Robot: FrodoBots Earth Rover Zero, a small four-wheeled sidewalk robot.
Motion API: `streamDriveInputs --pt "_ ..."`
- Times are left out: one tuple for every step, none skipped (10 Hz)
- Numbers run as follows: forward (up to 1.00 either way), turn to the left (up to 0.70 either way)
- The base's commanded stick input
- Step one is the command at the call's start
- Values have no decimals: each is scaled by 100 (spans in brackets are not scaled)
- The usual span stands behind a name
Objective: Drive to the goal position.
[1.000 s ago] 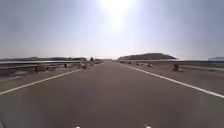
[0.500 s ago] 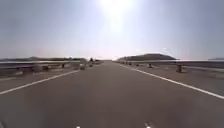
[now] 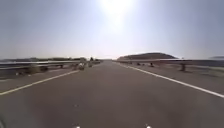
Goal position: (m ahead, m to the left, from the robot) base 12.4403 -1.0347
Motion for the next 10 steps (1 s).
streamDriveInputs --pt "70 0" --pt "70 0" --pt "70 0" --pt "70 0" --pt "70 0" --pt "70 0" --pt "70 0" --pt "70 0" --pt "70 0" --pt "70 0"
